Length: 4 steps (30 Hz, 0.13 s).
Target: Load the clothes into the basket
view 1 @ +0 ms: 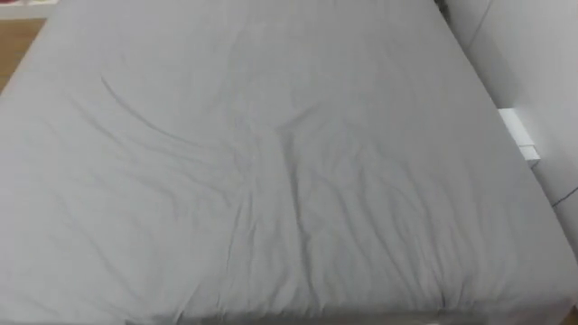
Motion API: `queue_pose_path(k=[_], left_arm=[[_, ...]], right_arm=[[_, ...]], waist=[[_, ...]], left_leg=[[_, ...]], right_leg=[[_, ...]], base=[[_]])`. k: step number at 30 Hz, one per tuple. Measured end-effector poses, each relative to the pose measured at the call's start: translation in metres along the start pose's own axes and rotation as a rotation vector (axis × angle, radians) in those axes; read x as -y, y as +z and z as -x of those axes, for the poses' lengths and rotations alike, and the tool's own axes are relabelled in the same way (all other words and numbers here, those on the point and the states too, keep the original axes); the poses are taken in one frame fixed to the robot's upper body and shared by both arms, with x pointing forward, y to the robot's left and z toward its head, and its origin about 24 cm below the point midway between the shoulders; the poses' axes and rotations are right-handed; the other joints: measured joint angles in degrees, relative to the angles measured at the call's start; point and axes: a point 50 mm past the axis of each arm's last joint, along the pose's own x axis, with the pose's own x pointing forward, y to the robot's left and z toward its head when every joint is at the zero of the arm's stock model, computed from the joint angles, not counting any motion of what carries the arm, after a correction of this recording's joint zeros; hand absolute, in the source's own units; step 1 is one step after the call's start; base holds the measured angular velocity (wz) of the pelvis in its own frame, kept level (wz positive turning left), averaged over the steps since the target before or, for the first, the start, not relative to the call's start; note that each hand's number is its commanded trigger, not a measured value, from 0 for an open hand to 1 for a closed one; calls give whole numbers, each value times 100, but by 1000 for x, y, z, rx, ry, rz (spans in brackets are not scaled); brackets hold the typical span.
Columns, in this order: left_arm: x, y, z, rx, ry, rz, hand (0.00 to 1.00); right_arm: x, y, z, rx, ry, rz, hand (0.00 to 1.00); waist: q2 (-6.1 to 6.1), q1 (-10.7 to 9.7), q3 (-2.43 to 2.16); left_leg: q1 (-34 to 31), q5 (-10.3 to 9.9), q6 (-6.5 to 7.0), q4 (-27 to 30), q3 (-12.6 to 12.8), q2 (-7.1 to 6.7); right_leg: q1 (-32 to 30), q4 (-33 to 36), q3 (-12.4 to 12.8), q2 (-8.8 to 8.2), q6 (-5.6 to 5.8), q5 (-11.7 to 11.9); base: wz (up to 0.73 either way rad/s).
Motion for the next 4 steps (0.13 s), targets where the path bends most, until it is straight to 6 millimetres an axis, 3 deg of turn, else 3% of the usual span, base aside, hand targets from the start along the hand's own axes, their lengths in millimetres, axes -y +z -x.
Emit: queue_pose_path(k=[4], left_arm=[[-1,-2,1,-3,15,1,0]], right_arm=[[-11,-8,2,-23,55,34,0]], waist=[[-5,87,-4]], left_leg=[[40,-17,9,22,-78,-19]], right_leg=[[106,-20,-17,-4,11,-11]], base=[[13]])
